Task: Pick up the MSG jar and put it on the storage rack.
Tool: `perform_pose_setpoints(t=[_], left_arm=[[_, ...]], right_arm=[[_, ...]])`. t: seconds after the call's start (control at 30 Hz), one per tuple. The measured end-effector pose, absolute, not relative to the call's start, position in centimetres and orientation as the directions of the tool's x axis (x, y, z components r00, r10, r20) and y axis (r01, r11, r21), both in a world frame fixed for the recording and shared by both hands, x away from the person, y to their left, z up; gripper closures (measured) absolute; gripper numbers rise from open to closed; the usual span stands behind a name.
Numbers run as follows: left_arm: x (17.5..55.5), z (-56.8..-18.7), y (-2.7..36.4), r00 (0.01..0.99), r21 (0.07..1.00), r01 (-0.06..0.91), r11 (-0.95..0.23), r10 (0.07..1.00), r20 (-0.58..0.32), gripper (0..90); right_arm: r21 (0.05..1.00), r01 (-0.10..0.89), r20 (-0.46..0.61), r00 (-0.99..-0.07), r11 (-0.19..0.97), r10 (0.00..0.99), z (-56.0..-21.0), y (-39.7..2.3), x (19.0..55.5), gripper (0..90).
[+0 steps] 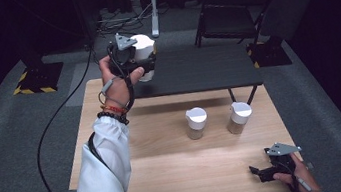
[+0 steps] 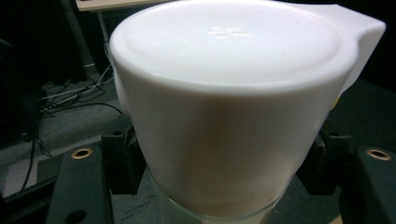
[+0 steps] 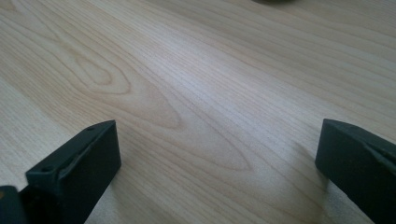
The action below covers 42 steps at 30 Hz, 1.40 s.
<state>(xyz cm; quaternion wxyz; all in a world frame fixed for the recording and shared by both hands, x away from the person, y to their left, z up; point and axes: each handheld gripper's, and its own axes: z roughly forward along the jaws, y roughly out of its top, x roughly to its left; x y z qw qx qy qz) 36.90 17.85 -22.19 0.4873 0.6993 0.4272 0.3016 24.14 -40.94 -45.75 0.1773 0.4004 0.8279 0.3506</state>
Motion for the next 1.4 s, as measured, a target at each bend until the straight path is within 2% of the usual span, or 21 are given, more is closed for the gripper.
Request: perform_pose_setpoints(t=[1.4], left_arm=[[37.7, -26.2, 18.5, 0.458, 0.937, 0.299, -0.180, 0.889, 0.025, 30.1]], right_arm=[[0.721, 0.538, -0.010, -0.621, 0.436, 0.784, -45.7, -40.9, 24.2, 0.0]])
